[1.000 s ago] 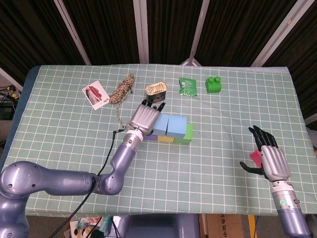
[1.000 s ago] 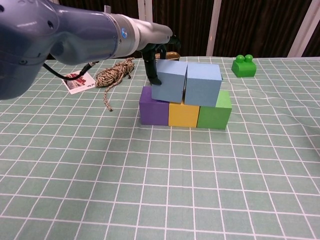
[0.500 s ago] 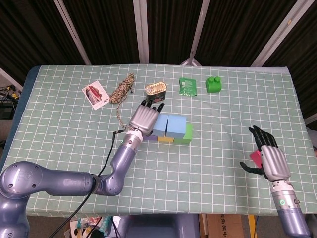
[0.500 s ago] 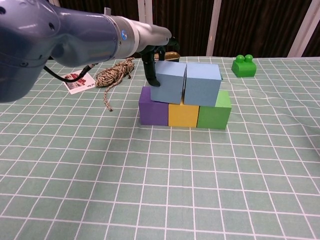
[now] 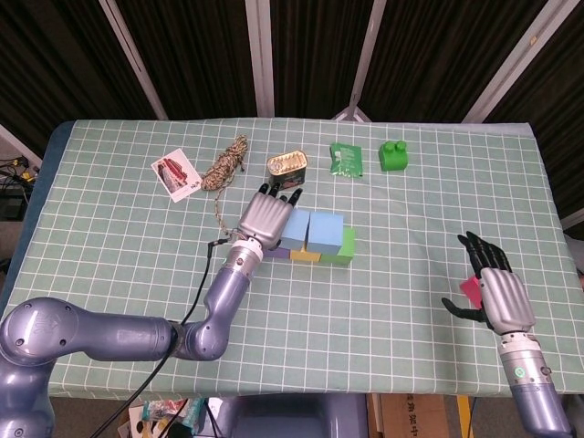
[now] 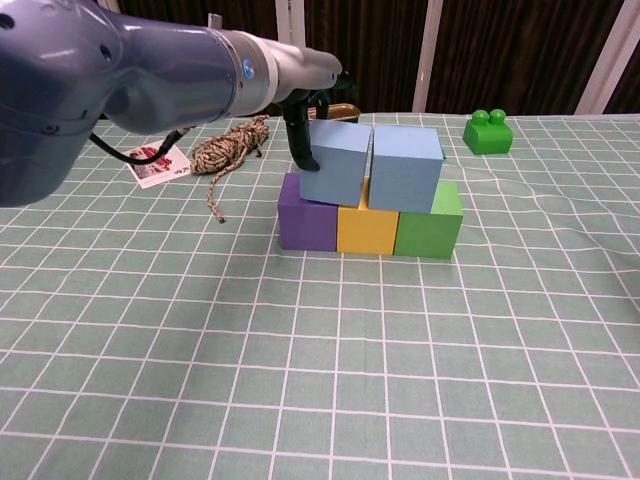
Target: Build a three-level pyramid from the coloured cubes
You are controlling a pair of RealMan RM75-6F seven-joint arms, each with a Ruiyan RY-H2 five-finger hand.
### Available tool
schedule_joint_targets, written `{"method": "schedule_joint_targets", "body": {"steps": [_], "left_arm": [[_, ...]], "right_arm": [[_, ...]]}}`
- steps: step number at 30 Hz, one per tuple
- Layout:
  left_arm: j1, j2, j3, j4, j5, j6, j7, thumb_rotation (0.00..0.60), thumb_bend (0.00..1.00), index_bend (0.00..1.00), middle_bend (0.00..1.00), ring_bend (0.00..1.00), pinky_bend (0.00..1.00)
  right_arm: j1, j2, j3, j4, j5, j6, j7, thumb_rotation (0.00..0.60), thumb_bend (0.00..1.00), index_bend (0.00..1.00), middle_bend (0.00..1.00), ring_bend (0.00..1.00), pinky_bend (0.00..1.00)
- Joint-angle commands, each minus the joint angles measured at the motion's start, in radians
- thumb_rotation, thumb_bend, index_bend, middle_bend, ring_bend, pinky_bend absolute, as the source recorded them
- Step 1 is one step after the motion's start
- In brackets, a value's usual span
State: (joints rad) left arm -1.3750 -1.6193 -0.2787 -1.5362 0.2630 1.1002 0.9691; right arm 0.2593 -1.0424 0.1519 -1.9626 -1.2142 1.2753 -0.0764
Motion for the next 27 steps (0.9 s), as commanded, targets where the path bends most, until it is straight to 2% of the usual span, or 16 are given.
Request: {"method": "schedule_joint_targets", "body": {"steps": [1, 27], "left_arm": [[0.0, 0.001, -0.001, -0.005, 0.001, 0.003, 0.003, 0.6, 0.39, 0.06, 0.43, 0.08, 0.15], [-0.003, -0.022, -0.033, -0.026, -0.03, 0.072, 0.05, 0.6, 0.39, 0.06, 0.44, 0.1, 0.15]], "right_arm": [[0.0, 0.0, 0.0, 0.0, -0.001, 0.0, 0.0, 0.6, 0.23, 0.0, 0.0, 0.0, 0.0], [0.0, 0.001, -0.001, 0.0, -0.002, -0.003, 0.005, 0.6, 0.23, 0.0, 0.0, 0.0, 0.0]]}}
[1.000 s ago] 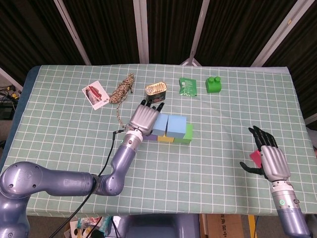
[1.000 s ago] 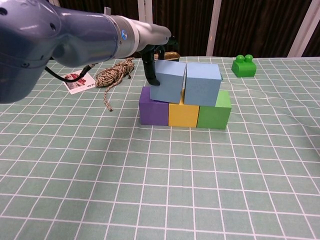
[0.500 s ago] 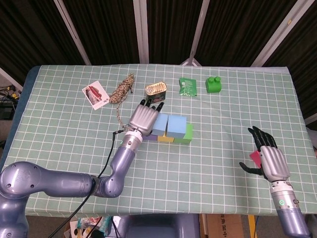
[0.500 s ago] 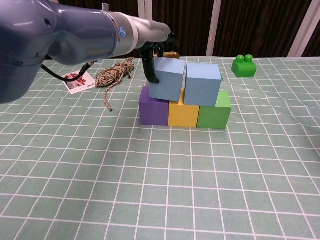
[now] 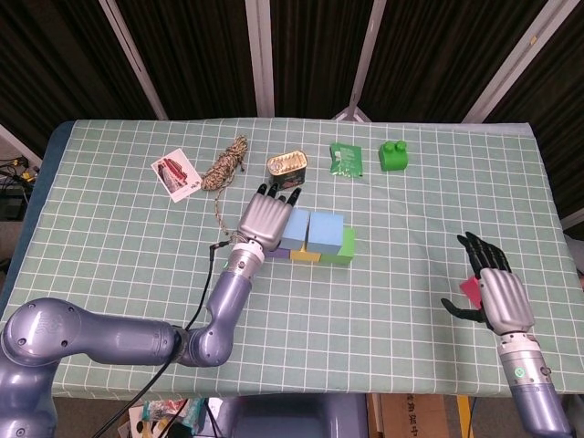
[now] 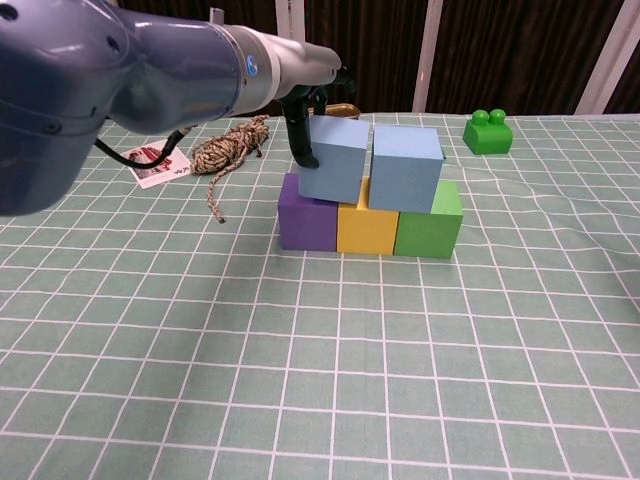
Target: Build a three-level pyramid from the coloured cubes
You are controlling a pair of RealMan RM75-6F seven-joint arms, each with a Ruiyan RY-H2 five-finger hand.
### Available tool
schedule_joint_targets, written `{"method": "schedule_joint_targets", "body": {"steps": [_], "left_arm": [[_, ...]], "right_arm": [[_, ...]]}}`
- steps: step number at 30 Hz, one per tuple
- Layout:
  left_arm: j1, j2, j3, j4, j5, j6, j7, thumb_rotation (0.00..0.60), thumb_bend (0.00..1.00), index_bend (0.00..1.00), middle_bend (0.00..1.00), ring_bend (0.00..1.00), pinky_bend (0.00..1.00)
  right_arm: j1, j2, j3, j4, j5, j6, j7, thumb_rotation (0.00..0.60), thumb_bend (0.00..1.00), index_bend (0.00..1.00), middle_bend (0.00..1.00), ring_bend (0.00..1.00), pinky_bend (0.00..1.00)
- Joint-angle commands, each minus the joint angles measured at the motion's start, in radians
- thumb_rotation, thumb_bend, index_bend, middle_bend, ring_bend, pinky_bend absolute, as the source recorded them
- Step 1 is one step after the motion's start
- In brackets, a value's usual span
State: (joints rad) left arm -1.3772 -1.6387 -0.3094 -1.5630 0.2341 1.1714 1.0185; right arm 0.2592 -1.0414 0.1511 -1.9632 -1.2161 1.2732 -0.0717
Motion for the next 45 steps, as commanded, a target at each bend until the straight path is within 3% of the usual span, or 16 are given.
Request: {"method": "schedule_joint_targets", "body": {"steps": [1, 45], "left_arm": [[-0.001, -0.003, -0.004, 0.002, -0.001, 0.001, 0.002, 0.6, 0.39, 0.06, 0.44, 0.1, 0.15], [-0.003, -0.054, -0.032, 0.034, -0.017, 0.023, 0.058, 0.6, 0.37, 0.05, 0.43, 0.1, 0.15]], "right_arm": [[0.0, 0.0, 0.0, 0.0, 0.0, -0.001, 0.0, 0.6, 0.23, 0.0, 0.0, 0.0, 0.0], [0.002, -0.001, -0.001, 0.004, 0.003, -0.005, 0.002, 0.6, 0.23, 0.0, 0.0, 0.0, 0.0]]}}
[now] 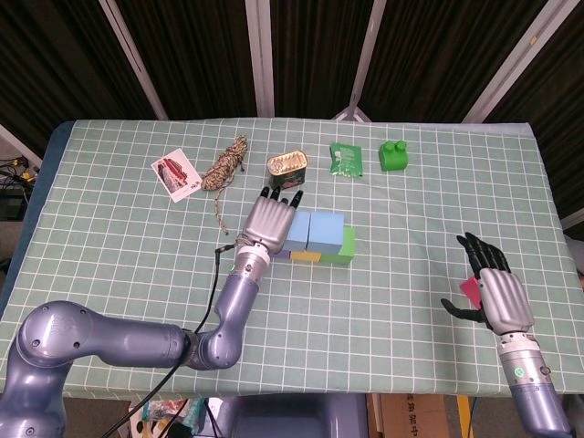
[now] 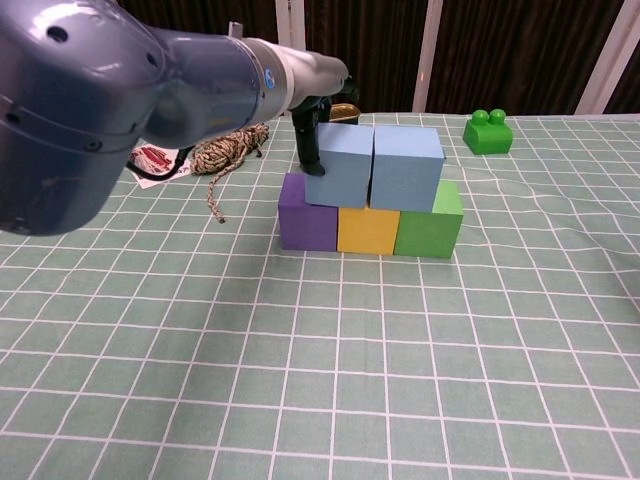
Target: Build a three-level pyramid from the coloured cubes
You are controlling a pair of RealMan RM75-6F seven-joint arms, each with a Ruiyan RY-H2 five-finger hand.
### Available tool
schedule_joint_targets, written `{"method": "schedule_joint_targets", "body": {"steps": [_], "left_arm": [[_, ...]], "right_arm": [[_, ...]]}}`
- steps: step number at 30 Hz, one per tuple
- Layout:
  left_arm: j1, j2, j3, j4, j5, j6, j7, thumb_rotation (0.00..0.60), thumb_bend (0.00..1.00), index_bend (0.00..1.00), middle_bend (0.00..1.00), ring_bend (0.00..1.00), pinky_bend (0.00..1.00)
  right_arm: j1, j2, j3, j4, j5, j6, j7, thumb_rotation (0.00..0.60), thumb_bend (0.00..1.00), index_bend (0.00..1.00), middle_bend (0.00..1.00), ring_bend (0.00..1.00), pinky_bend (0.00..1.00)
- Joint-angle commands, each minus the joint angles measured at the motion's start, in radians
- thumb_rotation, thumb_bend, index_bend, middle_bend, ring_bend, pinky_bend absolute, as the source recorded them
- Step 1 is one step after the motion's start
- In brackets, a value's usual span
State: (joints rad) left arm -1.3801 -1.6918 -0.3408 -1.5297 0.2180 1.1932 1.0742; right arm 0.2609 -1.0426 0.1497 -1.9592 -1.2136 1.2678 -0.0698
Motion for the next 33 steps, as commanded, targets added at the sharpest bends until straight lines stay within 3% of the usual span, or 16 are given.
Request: {"method": "schedule_joint_targets", "body": {"steps": [1, 22, 33], "left_arm": [[0.0, -0.001, 0.0, 0.001, -0.001, 0.003, 0.004, 0.6, 0.36, 0.05, 0.43, 0.1, 0.15], [0.011, -0.006, -0.008, 0.002, 0.014, 0.01, 0.011, 0.6, 0.29, 0.02, 0.38, 0.1, 0.14], [0.018, -0.005, -0.011, -0.004, 0.015, 0.02, 0.017, 0.6, 0.23, 0.0, 0.29, 0.08, 0.12]], "right_arm": [[0.0, 0.0, 0.0, 0.0, 0.0, 0.0, 0.001, 0.6, 0.23, 0.0, 0.0, 0.0, 0.0], [0.001, -0.002, -0.001, 0.002, 0.001, -0.002, -0.001, 0.6, 0.23, 0.0, 0.0, 0.0, 0.0], [0.001, -0.002, -0.001, 0.003, 0.002, -0.003, 0.0, 0.6, 0.23, 0.0, 0.0, 0.0, 0.0]]}}
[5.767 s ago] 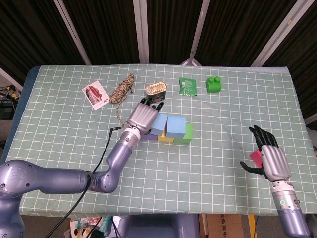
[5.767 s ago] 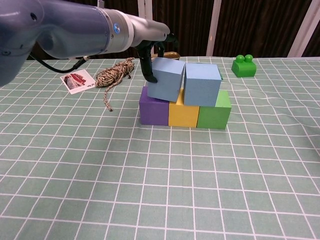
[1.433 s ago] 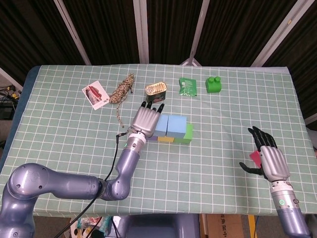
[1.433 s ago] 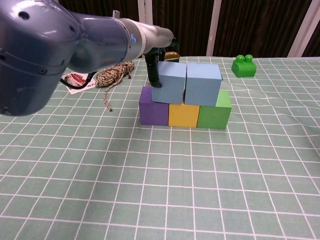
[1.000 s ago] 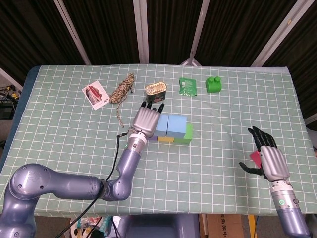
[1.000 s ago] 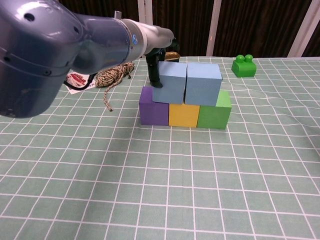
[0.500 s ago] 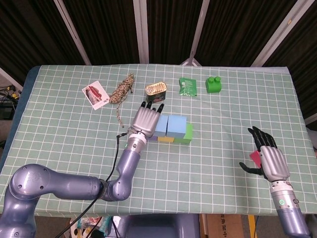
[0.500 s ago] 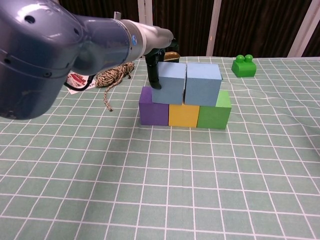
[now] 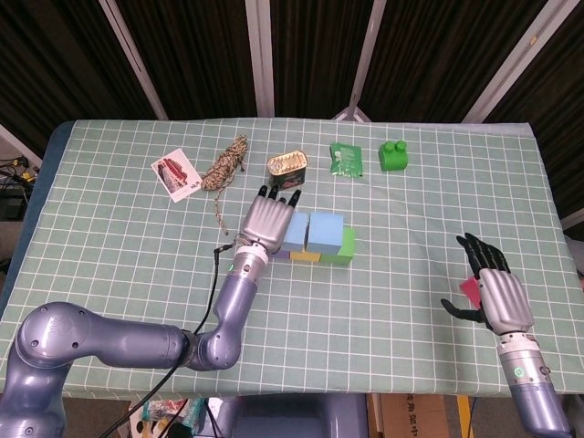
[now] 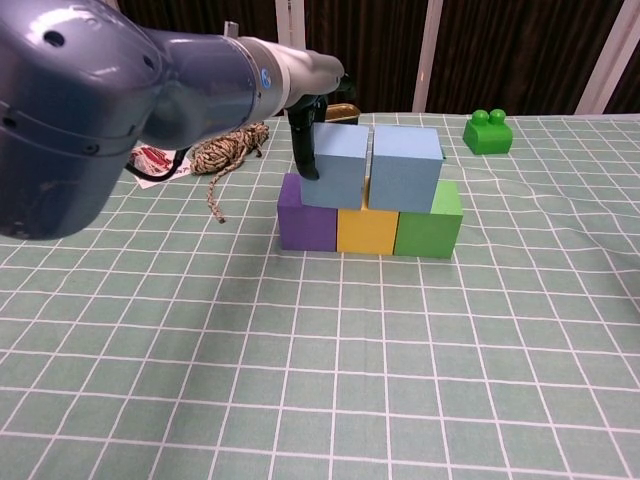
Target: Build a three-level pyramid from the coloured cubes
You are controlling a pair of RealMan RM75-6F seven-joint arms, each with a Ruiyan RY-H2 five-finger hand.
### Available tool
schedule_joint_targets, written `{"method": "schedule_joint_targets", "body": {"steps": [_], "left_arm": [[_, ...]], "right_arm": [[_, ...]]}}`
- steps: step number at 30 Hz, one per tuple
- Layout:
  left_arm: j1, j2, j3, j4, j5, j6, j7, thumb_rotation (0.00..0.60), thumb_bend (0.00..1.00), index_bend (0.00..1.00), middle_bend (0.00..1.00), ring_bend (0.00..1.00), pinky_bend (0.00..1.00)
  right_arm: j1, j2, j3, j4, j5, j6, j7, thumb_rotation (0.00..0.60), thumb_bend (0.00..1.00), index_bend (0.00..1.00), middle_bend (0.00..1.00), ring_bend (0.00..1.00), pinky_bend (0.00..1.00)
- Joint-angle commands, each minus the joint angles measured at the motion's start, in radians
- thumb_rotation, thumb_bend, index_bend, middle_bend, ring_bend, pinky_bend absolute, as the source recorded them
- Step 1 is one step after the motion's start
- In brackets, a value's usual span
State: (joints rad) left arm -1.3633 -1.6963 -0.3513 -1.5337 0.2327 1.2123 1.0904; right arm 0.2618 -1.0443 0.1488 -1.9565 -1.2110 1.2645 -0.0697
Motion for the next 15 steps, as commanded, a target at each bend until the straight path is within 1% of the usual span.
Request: {"method": "schedule_joint_targets", "body": {"steps": [1, 6, 9, 11, 15], "left_arm": [[0.002, 0.0, 0.0, -0.001, 0.0, 0.002, 0.001, 0.6, 0.22, 0.0, 0.27, 0.07, 0.12], [0.005, 0.0, -0.002, -0.003, -0.004, 0.005, 0.005, 0.6, 0.21, 0.0, 0.22, 0.06, 0.1], [0.007, 0.0, -0.002, -0.005, 0.0, 0.006, 0.004, 0.6, 0.17, 0.0, 0.16, 0.04, 0.09], [0.009, 0.001, -0.003, -0.008, 0.002, 0.006, 0.002, 0.6, 0.13, 0.0, 0.11, 0.02, 0.07], [0.014, 0.008, -0.004, -0.021, 0.017, 0.005, -0.006, 0.6, 0.06, 0.0, 0.05, 0.01, 0.05]], "right_arm": [[0.0, 0.0, 0.0, 0.0, -0.001, 0.0, 0.0, 0.6, 0.23, 0.0, 0.0, 0.0, 0.0], [0.0, 0.0, -0.001, 0.0, -0.001, 0.0, 0.0, 0.6, 0.23, 0.0, 0.0, 0.0, 0.0], [0.0, 0.0, -0.001, 0.001, -0.001, -0.001, -0.001, 0.6, 0.23, 0.0, 0.0, 0.0, 0.0], [0.0, -0.001, -0.002, 0.001, 0.0, -0.002, -0.001, 0.6, 0.23, 0.0, 0.0, 0.0, 0.0], [0.001, -0.001, -0.002, 0.003, 0.0, -0.004, 0.0, 0.6, 0.23, 0.0, 0.0, 0.0, 0.0]]}}
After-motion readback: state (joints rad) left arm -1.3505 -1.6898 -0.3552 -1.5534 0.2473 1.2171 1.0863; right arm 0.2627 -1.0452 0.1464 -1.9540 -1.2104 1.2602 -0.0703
